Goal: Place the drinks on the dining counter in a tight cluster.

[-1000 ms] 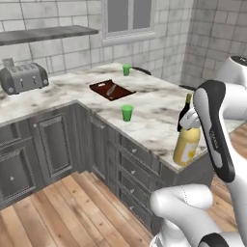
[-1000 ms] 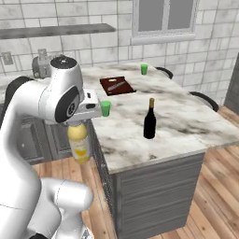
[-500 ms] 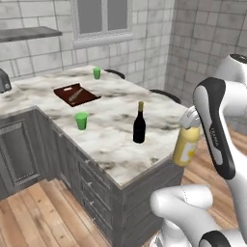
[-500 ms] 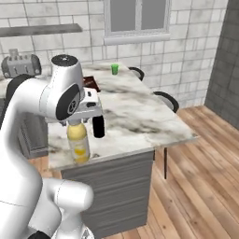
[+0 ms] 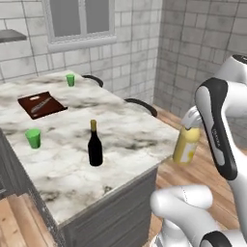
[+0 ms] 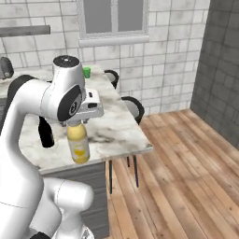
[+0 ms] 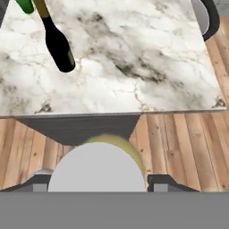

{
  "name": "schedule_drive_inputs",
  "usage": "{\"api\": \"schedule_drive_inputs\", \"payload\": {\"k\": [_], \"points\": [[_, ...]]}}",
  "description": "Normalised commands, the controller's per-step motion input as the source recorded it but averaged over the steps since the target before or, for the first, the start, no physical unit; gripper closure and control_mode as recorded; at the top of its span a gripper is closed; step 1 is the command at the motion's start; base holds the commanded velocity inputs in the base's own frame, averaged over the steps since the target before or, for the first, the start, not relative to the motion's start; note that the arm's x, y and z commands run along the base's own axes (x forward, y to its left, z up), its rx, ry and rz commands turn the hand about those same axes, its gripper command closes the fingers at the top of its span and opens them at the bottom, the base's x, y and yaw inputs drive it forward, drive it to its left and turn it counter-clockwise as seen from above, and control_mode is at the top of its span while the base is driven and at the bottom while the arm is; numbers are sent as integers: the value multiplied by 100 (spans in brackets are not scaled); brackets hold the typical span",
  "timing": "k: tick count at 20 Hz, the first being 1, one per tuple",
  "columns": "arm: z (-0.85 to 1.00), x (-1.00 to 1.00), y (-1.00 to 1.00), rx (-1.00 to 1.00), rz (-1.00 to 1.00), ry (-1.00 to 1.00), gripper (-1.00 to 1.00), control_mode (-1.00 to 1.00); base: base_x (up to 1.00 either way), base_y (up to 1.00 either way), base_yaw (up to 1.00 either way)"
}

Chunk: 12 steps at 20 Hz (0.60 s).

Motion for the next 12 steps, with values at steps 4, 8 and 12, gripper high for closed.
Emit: {"api": "schedule_drive_inputs", "payload": {"k": [4,8,12], "points": [[0,0,0,0,0,0,100,100,77,0,23],[0,0,0,0,0,0,100,100,74,0,24],[0,0,0,0,0,0,100,100,18,-3,52]]}}
